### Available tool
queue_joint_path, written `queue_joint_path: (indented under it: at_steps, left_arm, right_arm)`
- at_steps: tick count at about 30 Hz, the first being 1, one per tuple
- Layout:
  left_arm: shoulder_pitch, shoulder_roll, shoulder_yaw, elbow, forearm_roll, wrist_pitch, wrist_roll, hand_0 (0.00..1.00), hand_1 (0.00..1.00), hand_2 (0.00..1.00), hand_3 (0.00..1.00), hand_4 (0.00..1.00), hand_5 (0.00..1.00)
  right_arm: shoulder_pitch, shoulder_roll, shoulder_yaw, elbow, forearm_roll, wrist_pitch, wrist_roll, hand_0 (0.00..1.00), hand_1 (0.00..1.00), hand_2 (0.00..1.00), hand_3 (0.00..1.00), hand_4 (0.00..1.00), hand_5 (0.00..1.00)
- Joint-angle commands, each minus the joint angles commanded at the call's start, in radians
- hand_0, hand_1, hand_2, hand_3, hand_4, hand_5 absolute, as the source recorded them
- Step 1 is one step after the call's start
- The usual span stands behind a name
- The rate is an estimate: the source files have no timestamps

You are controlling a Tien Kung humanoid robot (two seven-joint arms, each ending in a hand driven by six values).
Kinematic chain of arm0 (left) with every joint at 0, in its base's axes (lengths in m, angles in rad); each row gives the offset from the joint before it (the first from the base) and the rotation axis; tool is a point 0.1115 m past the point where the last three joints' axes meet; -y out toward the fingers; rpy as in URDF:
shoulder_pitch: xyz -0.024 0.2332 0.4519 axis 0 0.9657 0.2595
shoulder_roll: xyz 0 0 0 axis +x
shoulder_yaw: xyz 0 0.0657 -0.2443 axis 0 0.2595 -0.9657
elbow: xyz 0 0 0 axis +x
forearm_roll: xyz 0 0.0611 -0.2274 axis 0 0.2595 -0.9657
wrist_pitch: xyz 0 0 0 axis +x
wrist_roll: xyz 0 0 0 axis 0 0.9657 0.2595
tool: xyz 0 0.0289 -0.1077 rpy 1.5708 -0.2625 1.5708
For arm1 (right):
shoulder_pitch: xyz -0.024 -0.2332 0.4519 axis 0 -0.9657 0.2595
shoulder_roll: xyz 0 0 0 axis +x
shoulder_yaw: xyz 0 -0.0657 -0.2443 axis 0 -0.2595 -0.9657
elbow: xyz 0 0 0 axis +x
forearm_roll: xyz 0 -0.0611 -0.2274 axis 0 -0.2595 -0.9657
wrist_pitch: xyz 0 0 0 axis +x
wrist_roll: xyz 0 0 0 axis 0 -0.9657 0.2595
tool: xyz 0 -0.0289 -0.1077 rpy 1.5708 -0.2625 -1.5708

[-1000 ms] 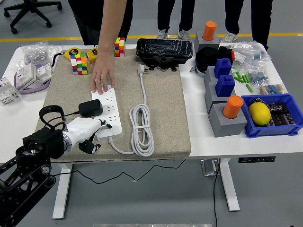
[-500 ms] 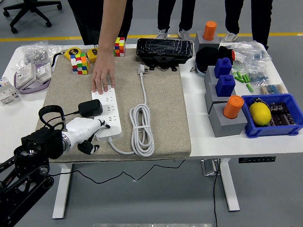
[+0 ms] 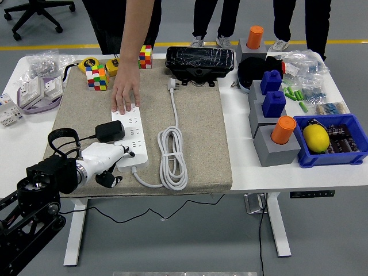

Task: Pick up the plug,place it near the board,insert it into the board,press the button

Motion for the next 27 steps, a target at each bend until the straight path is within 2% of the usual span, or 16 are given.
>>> queue_joint_path:
  at_steps: [17, 27]
  left_arm:
    - [-0.007, -0.007, 0.005, 0.038, 0.011, 0.001, -0.014, 0.151, 0.039, 0.13, 0.728, 0.674, 0.002]
    - [-0.004, -0.01, 0.031, 0.05, 0.008, -0.005, -0.017, 0.152, 0.039, 0.13, 0.723, 0.674, 0.002]
  right_arm:
    - [0.005, -0.003, -0.001, 0.0, 0.004, 0.0, 0.002, 0.782, 0.713, 0.714, 0.763, 0.998, 0.998]
    - [0.007, -0.004, 0.001, 0.0, 0.002, 0.0, 0.004, 0.783, 0.714, 0.714, 0.763, 0.998, 0.998]
